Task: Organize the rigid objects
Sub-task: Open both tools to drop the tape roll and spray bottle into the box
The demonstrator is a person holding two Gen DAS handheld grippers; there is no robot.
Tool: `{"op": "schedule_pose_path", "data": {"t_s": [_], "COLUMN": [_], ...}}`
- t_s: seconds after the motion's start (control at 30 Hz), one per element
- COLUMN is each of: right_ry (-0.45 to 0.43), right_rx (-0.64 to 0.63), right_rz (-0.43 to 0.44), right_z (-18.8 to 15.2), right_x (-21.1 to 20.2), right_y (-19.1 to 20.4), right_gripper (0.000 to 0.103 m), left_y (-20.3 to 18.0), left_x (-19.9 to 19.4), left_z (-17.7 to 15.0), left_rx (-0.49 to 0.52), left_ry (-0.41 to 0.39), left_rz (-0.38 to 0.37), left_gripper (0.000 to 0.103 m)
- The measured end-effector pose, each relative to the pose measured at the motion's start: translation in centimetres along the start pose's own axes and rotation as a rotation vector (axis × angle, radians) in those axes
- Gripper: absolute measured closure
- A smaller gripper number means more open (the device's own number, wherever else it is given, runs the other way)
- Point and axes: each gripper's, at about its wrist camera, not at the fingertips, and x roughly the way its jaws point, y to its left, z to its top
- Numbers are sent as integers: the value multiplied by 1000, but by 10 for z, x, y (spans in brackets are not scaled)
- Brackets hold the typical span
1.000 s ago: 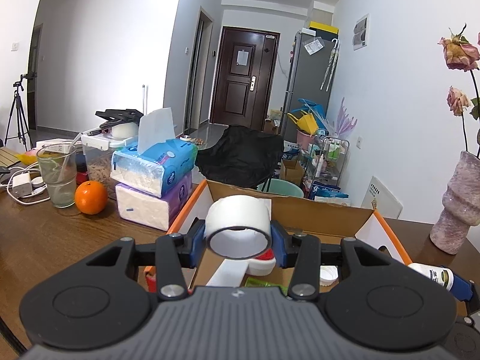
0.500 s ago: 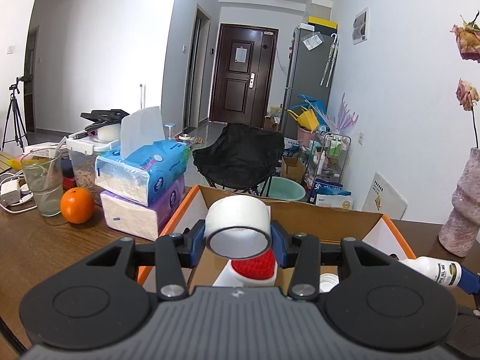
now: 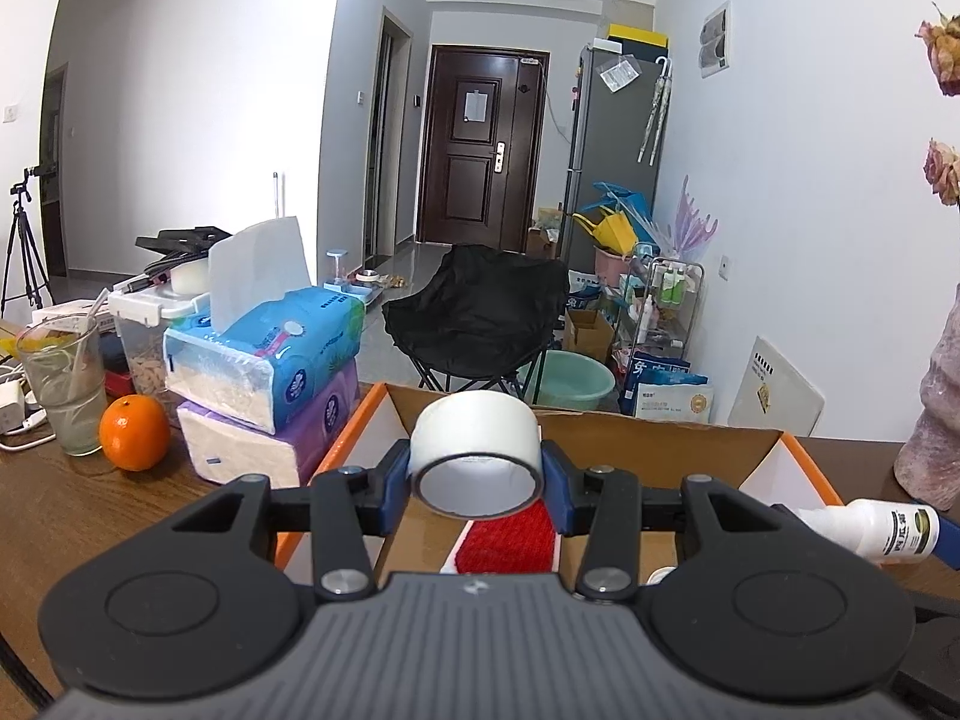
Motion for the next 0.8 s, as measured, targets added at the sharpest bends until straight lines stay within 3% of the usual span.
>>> {"op": "schedule_pose_path", "data": {"t_s": [0.67, 0.7, 0.77, 0.8], "right_ry": [21, 25, 49, 61], "right_rx": [-45, -45, -52, -54], "right_rz": [7, 6, 7, 7], "right_z": [0, 0, 0, 0], "right_x": [21, 21, 24, 26], "right_y": [2, 2, 1, 1], "right_gripper": [5, 4, 4, 4], "left_y": [-5, -6, -6, -6], "left_x": [27, 27, 27, 26], "left_z": [0, 0, 0, 0], "left_rx": [55, 63, 65, 66], "left_ry": [62, 67, 69, 61], "left_rz": [29, 29, 41, 53], "left_gripper": [56, 53, 25, 19]}}
